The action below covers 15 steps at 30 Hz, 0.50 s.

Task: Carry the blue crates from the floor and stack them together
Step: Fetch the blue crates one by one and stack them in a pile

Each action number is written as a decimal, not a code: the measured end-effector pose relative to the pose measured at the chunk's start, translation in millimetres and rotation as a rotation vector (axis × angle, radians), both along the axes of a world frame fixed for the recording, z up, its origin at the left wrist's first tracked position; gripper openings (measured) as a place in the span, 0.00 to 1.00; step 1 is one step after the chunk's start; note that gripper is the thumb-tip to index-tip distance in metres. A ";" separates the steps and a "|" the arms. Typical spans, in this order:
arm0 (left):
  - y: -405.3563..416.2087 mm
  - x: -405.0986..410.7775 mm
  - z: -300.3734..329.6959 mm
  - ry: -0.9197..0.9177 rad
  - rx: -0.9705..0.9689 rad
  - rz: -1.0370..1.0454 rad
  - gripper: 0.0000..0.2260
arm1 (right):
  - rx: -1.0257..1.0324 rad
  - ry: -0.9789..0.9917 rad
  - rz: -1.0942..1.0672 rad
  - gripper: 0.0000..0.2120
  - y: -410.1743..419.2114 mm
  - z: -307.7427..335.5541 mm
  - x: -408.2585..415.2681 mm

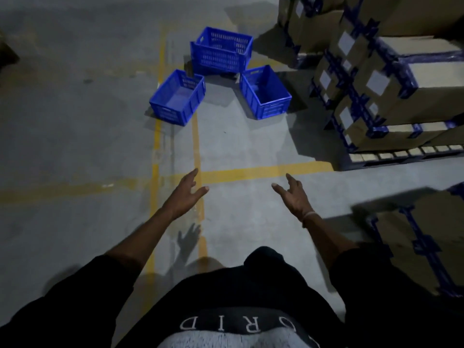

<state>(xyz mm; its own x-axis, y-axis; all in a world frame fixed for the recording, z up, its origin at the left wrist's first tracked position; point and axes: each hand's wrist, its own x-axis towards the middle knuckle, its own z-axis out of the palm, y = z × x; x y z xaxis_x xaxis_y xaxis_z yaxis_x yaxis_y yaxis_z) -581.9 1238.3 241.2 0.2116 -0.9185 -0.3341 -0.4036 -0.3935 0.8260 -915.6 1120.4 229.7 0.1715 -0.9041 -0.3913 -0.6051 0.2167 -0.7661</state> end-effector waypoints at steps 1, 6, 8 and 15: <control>-22.1 8.2 0.3 -0.002 -0.001 -0.004 0.34 | 0.015 -0.003 -0.009 0.42 -19.8 -2.8 7.6; -138.3 46.0 -13.0 -0.008 0.010 0.010 0.34 | 0.035 -0.013 -0.004 0.41 -138.5 -23.5 43.5; -190.7 62.9 -19.4 -0.011 0.011 0.024 0.34 | 0.024 -0.012 -0.006 0.40 -198.3 -28.3 59.8; -363.6 101.6 -7.6 0.004 -0.001 0.061 0.34 | 0.015 0.001 0.036 0.41 -394.4 -13.7 112.2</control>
